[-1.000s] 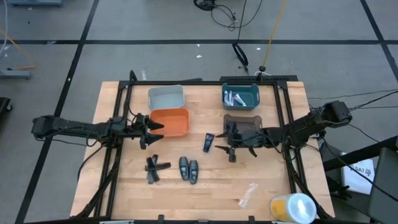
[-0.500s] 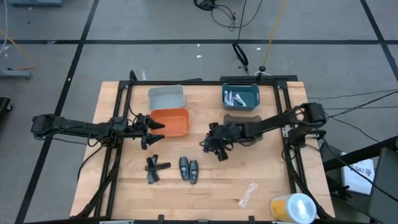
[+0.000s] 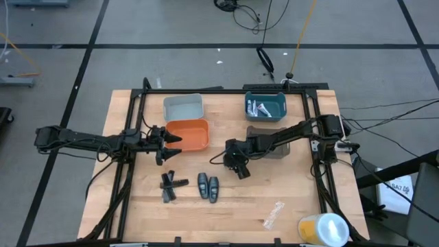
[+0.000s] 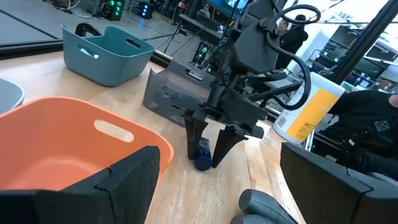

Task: Pick & Place Travel size toiletries
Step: Put the blue shave cream into the black bin

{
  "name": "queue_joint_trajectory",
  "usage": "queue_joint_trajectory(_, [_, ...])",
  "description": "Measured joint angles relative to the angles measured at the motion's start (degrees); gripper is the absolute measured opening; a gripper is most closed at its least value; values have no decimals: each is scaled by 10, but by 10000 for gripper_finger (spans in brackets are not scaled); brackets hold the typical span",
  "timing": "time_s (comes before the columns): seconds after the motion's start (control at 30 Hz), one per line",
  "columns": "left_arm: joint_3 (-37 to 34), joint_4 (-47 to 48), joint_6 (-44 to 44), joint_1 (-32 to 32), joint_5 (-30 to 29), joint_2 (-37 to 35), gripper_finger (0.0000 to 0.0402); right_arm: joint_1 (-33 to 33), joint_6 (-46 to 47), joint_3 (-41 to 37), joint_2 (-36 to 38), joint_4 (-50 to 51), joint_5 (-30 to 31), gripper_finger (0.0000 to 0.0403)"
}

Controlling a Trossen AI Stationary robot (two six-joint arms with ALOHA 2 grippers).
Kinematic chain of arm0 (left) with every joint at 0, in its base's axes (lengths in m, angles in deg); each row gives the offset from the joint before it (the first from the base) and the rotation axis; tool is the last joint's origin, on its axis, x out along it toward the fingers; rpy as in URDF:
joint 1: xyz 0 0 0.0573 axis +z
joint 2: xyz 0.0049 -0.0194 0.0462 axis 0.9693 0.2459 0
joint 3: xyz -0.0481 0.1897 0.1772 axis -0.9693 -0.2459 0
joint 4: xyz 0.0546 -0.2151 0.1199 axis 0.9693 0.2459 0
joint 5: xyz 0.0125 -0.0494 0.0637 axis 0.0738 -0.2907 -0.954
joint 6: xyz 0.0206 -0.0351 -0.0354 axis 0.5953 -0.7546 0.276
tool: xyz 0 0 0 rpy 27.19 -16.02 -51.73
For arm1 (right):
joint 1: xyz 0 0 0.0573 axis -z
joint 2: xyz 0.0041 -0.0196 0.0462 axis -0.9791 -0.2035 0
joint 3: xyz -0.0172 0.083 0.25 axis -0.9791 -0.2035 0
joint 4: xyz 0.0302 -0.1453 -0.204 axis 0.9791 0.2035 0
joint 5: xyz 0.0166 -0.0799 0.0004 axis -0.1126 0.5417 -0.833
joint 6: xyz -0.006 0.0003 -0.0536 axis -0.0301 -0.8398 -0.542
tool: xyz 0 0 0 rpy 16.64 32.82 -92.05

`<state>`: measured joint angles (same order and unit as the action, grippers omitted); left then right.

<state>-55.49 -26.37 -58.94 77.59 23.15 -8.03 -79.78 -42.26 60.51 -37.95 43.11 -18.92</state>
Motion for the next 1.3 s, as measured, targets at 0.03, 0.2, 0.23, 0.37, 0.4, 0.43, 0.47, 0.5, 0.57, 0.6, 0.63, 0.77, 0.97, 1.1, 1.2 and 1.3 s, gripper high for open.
queue_joint_trajectory(0.03, [0, 0, 3, 0, 0, 0, 328, 0, 5, 0, 0, 7, 0, 224])
queue_joint_trajectory(0.2, [0, 5, 5, 0, 0, 0, 328, -1, 77, 0, 4, 30, 6, 215])
queue_joint_trajectory(0.23, [0, 6, 5, 0, 0, 0, 328, -2, 88, -1, 5, 36, 11, 211])
queue_joint_trajectory(0.37, [0, 7, 5, 0, 0, 0, 328, -5, 98, -1, 7, 46, 13, 191])
queue_joint_trajectory(0.4, [0, 7, 5, 0, 0, 0, 328, -5, 98, -1, 7, 46, 13, 184])
queue_joint_trajectory(0.43, [0, 7, 5, 0, 0, 0, 328, -5, 98, -1, 7, 46, 12, 176])
queue_joint_trajectory(0.47, [0, 7, 8, 0, 0, 0, 328, -5, 98, -1, 7, 46, 12, 167])
queue_joint_trajectory(0.5, [0, 7, 15, 0, 0, 0, 328, -5, 99, -1, 7, 46, 12, 158])
queue_joint_trajectory(0.57, [0, 7, 28, 0, 0, 0, 328, -5, 99, -1, 7, 46, 12, 139])
queue_joint_trajectory(0.6, [0, 7, 34, 0, 0, 0, 328, -5, 100, -1, 7, 46, 12, 128])
queue_joint_trajectory(0.63, [0, 7, 39, 0, 0, -1, 328, -5, 103, -1, 7, 46, 12, 119])
queue_joint_trajectory(0.77, [0, 6, 70, 0, 8, -17, 328, -5, 121, -2, 8, 46, 12, 87])
queue_joint_trajectory(0.97, [0, 32, 100, 0, 38, -53, 328, -13, 130, -4, 24, 43, 14, 76])
queue_joint_trajectory(1.1, [0, 92, 98, 0, 39, -82, 328, -24, 127, -5, 59, 21, 13, 76])
queue_joint_trajectory(1.2, [0, 132, 96, 0, 39, -101, 328, -32, 125, -3, 90, 6, 13, 73])
queue_joint_trajectory(1.3, [0, 161, 102, 0, 39, -115, 328, -40, 122, -4, 124, 1, 13, 72])
